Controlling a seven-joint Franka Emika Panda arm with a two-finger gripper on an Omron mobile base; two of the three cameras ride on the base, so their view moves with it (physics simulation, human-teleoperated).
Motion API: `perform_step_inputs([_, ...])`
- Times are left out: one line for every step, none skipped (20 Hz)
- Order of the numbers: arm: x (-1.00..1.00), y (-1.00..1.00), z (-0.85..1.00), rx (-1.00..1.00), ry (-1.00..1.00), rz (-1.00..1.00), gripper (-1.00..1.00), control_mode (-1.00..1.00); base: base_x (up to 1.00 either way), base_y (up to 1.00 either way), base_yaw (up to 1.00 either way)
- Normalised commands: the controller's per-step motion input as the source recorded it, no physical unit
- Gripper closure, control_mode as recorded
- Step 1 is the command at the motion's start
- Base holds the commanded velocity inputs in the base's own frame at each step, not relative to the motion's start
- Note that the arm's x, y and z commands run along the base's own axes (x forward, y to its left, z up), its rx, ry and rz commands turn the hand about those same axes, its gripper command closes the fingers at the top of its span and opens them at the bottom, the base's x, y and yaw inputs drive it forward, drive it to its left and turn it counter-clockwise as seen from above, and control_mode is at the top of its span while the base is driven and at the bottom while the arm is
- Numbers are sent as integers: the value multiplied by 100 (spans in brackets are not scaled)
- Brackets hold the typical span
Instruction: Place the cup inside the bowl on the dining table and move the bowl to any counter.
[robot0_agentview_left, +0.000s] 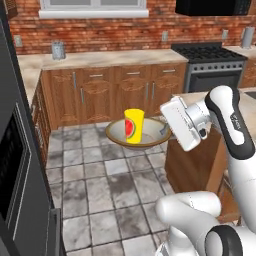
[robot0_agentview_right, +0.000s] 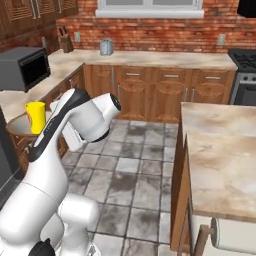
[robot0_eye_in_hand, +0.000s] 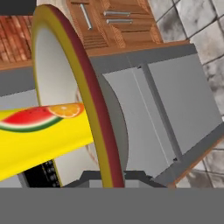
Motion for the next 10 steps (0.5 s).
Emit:
perform_step_inputs([0, 0, 0, 0, 0, 0, 100, 100, 64, 32, 0])
perform_step_inputs([0, 0, 0, 0, 0, 0, 100, 100, 62, 32, 0])
perform_step_inputs([0, 0, 0, 0, 0, 0, 100, 100, 65, 29, 0])
perform_step_inputs([0, 0, 0, 0, 0, 0, 100, 100, 67, 24, 0])
perform_step_inputs([0, 0, 0, 0, 0, 0, 100, 100, 66, 23, 0])
perform_step_inputs([0, 0, 0, 0, 0, 0, 100, 100, 70, 24, 0])
perform_step_inputs([0, 0, 0, 0, 0, 0, 100, 100, 70, 22, 0])
perform_step_inputs([0, 0, 0, 0, 0, 0, 100, 100, 71, 21, 0])
perform_step_inputs([0, 0, 0, 0, 0, 0, 100, 100, 72, 23, 0])
perform_step_inputs([0, 0, 0, 0, 0, 0, 100, 100, 70, 24, 0])
